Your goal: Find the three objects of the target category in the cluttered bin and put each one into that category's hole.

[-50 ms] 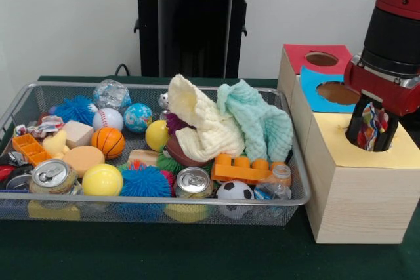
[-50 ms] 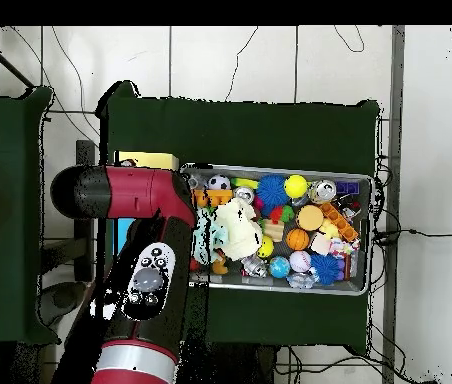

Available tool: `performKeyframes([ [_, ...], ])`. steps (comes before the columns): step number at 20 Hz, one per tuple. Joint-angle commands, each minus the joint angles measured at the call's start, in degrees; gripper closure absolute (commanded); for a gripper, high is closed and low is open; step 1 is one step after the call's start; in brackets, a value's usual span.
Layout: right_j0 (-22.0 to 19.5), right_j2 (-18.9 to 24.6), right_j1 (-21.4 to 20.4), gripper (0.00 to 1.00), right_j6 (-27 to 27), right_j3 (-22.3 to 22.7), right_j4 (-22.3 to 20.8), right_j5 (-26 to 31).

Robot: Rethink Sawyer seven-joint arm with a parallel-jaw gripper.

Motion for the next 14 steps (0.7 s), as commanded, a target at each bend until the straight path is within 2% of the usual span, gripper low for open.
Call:
performKeyframes([
  [1,-2.5,2.2,-7.2,0.0,7.6,-0.9,3.3,7.7],
  [4,-2.8,2.4,-8.0,0.0,7.1,-0.6,3.4,8.2],
  [7,-3.0,1.8,-8.7,0.0,6.7,-1.5,2.9,12.1],
  [14,-3.3,1.6,-9.8,0.0,6.5,-1.5,2.9,13.7],
])
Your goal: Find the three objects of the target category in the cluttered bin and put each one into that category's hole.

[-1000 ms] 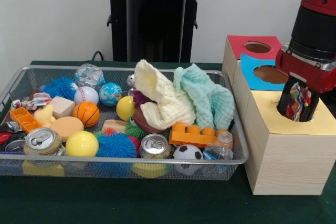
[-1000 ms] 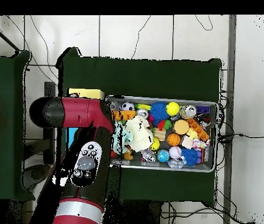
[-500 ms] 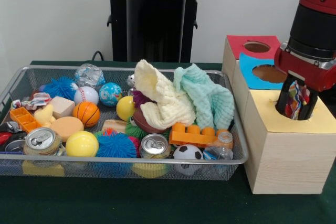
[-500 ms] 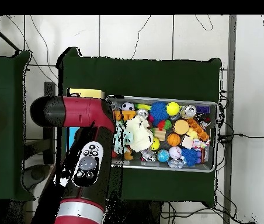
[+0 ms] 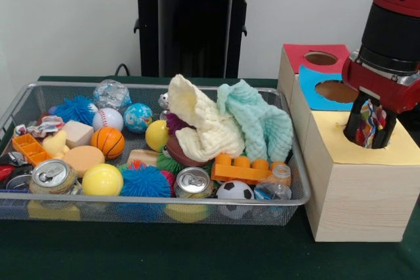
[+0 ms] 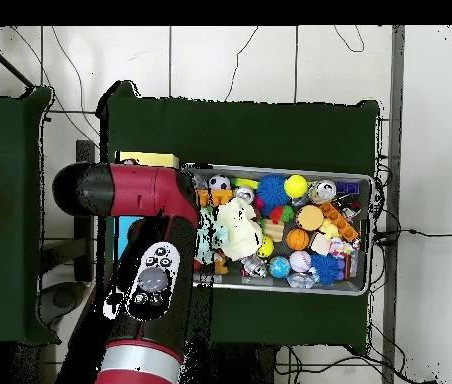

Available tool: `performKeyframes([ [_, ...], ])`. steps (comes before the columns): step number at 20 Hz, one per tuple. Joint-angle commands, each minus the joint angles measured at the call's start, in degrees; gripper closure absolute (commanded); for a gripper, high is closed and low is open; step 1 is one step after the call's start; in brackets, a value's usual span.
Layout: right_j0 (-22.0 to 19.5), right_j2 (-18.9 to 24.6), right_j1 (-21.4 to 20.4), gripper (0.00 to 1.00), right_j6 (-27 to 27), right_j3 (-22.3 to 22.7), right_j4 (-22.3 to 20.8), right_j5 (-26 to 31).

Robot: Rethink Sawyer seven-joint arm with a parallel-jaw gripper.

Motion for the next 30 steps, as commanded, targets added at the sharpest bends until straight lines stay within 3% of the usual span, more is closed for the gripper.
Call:
performKeyframes([
  [1,-2.6,1.4,-9.6,0.0,6.6,-1.4,2.6,12.6],
  [11,-2.0,1.1,-9.3,0.0,5.0,-1.9,1.3,12.9],
  [26,-1.7,1.1,-8.7,0.0,7.1,-2.0,2.2,12.2],
  [30,-2.0,1.3,-9.2,0.0,7.0,-2.7,2.4,14.5],
])
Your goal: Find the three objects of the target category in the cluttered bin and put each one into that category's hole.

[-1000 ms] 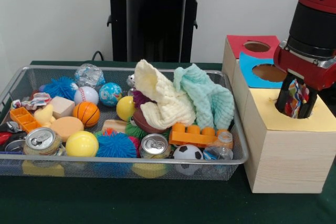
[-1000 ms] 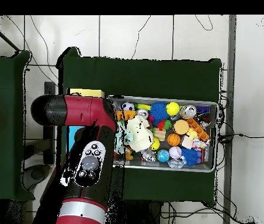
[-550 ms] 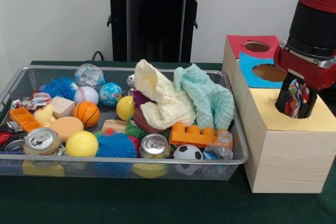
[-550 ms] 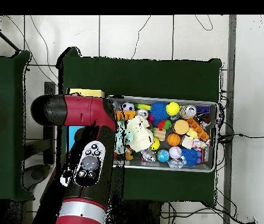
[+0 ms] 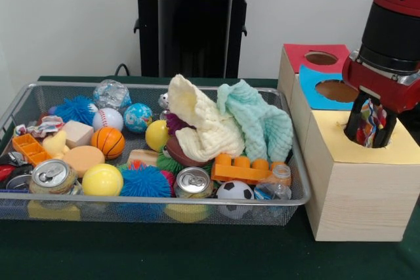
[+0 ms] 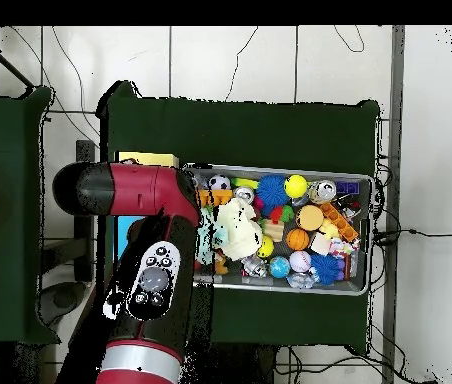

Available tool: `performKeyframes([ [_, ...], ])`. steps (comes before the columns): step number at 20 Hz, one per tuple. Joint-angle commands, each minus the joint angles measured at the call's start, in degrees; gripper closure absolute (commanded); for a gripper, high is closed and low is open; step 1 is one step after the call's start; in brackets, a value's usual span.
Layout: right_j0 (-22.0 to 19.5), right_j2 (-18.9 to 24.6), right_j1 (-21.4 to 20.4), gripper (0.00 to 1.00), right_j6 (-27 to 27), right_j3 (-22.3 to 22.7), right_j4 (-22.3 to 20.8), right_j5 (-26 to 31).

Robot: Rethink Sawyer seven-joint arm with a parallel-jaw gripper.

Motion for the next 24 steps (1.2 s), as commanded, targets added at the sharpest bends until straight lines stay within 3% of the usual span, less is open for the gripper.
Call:
performKeyframes([
  [1,-2.0,1.3,-9.4,0.0,7.0,-2.7,2.4,15.1],
  [13,-2.5,0.6,-10.7,0.0,6.1,-4.3,1.7,19.8],
  [17,-2.6,0.1,-11.3,0.0,6.1,-5.5,1.3,24.0],
  [24,-2.6,-0.3,-11.7,0.0,5.5,-4.3,0.9,22.4],
])
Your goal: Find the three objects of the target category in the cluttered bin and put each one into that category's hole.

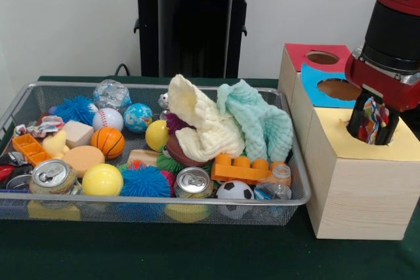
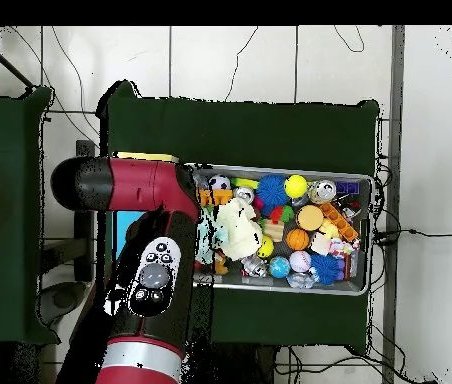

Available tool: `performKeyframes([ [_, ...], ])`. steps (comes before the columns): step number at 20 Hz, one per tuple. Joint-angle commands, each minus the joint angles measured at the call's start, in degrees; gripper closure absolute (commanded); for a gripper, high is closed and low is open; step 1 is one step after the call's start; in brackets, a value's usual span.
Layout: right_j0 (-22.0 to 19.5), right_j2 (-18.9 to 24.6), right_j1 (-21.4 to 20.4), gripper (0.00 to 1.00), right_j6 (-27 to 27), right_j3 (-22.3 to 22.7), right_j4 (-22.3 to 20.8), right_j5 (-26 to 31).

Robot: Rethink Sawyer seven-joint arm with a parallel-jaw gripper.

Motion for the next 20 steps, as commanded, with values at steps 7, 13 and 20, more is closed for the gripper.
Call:
performKeyframes([
  [7,-2.3,-0.6,-11.8,0.0,5.7,-2.9,0.9,19.2],
  [13,-2.8,-0.1,-12.7,0.0,5.0,-3.2,1.1,21.2],
  [20,-3.7,0.8,-13.9,0.0,4.5,-3.4,1.4,23.4],
])
